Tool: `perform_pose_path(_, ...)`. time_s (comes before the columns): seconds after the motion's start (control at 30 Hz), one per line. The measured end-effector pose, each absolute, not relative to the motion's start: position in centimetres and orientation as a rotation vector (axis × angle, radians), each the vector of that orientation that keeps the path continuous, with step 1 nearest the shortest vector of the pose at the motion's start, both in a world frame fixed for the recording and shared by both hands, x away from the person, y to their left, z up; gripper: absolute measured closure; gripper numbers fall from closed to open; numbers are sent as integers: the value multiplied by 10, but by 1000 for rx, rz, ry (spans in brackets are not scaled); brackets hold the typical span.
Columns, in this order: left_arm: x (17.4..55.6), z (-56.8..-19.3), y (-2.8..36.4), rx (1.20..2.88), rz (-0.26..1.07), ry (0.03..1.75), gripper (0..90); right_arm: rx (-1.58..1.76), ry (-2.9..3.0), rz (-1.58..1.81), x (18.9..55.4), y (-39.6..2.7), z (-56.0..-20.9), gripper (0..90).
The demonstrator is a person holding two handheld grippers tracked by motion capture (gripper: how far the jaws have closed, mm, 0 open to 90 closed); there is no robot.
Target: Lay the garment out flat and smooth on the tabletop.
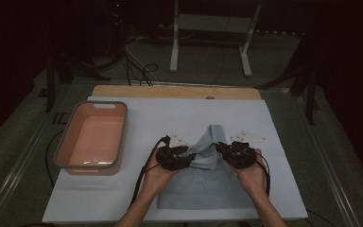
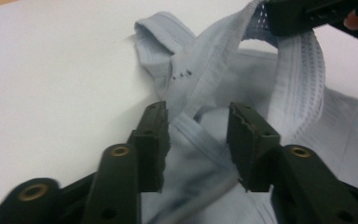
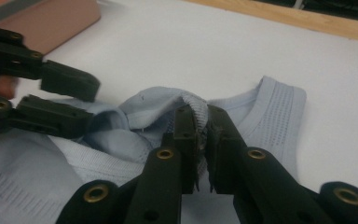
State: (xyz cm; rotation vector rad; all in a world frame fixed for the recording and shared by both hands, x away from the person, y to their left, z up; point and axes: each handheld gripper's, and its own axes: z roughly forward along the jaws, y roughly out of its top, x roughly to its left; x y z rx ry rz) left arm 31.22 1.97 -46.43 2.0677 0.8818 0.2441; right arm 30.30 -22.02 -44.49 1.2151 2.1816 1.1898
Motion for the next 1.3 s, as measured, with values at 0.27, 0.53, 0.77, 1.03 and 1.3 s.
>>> perform_pose_path(0.27, 311, -469, 20, 2123, 276, 921, 731, 1201, 2164, 1203, 302, -224, -441, 835)
perform_pose_path(0.53, 289, -463, 36, 2086, 316, 894, 801, 1197, 2183, 1181, 301, -223, -447, 825)
perform_pose_path(0.77, 277, -465, 39, 2092, 267, 865, 783, 1159, 2218, 1156, 297, -219, -450, 803)
perform_pose_path(1.03, 277, -473, 36, 2109, 244, 869, 773, 1129, 2237, 1128, 301, -211, -450, 541)
perform_pose_path(1.3, 277, -473, 36, 2109, 239, 863, 754, 1078, 2284, 1026, 318, -194, -452, 570)
